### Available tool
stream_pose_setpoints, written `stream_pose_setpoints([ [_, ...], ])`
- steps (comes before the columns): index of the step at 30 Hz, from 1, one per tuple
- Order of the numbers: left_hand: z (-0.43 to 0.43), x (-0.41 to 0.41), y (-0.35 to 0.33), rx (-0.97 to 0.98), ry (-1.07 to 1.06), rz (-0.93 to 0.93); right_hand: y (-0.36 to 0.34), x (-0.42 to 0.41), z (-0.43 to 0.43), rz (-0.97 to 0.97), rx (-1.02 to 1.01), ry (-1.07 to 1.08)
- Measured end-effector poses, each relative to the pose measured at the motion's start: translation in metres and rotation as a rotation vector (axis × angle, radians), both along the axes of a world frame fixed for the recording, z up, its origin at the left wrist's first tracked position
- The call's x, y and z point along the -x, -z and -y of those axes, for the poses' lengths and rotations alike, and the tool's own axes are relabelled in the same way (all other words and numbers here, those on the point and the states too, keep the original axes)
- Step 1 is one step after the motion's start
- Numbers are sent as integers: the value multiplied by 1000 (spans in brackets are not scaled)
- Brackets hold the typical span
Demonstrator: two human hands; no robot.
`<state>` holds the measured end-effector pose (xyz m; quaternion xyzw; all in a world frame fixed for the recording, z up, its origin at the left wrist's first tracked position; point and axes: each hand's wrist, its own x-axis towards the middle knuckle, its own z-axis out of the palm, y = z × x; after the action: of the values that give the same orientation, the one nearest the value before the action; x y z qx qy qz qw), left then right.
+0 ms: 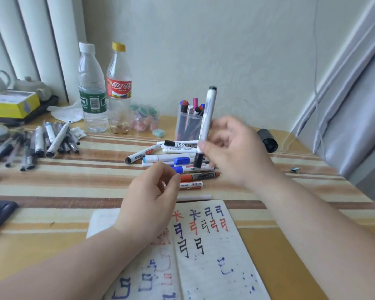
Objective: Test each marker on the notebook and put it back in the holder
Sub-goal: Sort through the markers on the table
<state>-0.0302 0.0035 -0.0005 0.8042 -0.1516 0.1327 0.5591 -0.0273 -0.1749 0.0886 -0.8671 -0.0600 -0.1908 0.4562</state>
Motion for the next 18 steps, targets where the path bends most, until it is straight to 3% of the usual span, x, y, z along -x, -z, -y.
stream_pose_setpoints([
  [7, 2, -4, 2, -1, -11, -8, -44, -101, 19, 322, 75, 231],
  [18, 1, -5, 4, -39, 26, 21, -29, -158, 22, 246, 38, 233],
])
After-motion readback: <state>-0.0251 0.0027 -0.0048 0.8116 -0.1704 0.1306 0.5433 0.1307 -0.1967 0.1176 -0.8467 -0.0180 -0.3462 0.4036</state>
